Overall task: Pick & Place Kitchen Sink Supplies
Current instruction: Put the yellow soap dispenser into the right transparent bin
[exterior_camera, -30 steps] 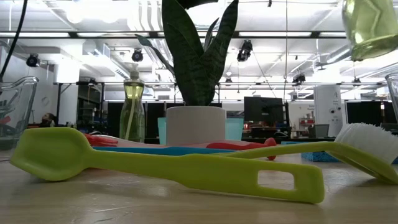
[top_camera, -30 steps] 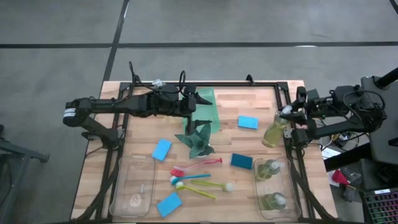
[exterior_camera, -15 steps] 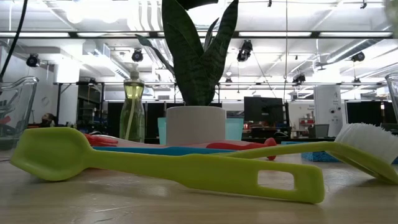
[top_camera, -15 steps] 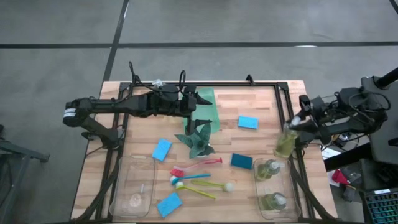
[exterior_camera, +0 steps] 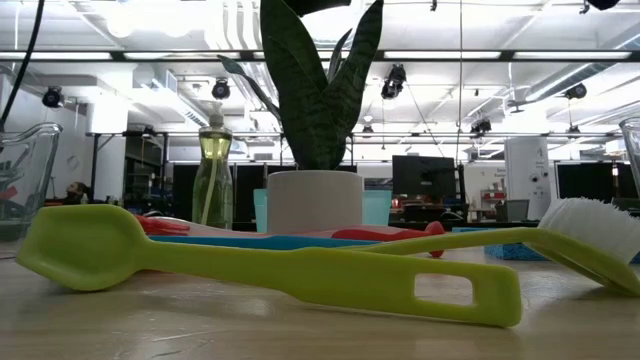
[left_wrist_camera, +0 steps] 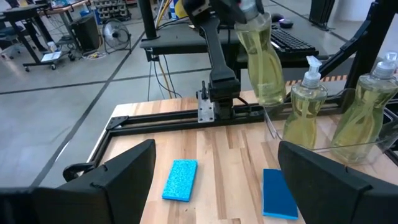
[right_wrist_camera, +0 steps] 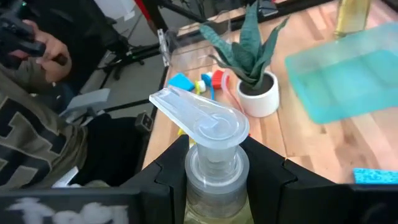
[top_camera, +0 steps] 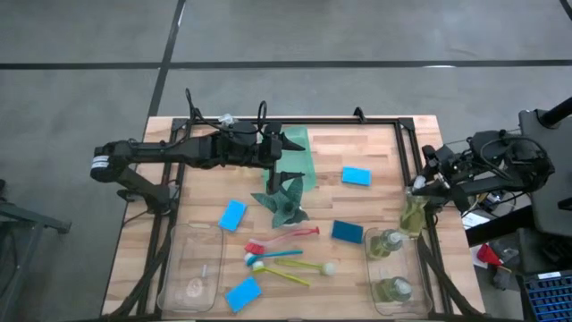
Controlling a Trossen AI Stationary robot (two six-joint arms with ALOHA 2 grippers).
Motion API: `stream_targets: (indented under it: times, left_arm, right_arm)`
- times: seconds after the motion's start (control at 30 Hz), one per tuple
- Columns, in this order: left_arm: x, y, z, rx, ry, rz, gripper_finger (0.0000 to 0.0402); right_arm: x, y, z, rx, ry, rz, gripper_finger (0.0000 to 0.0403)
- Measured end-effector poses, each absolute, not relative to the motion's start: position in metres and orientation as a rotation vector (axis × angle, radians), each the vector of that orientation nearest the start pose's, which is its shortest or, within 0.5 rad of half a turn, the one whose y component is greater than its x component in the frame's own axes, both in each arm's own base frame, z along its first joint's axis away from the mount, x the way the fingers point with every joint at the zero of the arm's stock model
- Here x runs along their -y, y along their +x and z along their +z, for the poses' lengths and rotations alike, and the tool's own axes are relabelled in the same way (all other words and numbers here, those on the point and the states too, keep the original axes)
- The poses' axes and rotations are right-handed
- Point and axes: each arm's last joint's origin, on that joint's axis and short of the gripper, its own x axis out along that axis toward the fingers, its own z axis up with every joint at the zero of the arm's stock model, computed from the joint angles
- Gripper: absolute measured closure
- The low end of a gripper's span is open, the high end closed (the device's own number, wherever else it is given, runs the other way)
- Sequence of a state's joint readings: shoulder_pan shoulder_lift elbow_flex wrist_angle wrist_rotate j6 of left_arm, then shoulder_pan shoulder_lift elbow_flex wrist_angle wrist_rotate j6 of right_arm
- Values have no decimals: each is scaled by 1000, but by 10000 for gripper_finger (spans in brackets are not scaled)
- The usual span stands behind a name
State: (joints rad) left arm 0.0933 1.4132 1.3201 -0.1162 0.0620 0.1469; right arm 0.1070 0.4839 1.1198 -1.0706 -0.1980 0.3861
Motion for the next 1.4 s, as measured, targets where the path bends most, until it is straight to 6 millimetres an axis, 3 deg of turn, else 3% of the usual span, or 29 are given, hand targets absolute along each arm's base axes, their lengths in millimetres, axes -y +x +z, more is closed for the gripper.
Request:
stream_targets:
  times: [0.5, 1.4]
  left_arm:
    - [-28, 321, 381, -211, 112, 18, 71]
    - [-28, 321, 381, -207, 106, 18, 71]
  right_arm:
    - [-15, 49, 362, -552, 438, 354, 289]
    - [-23, 79, 315, -596, 348, 413, 288]
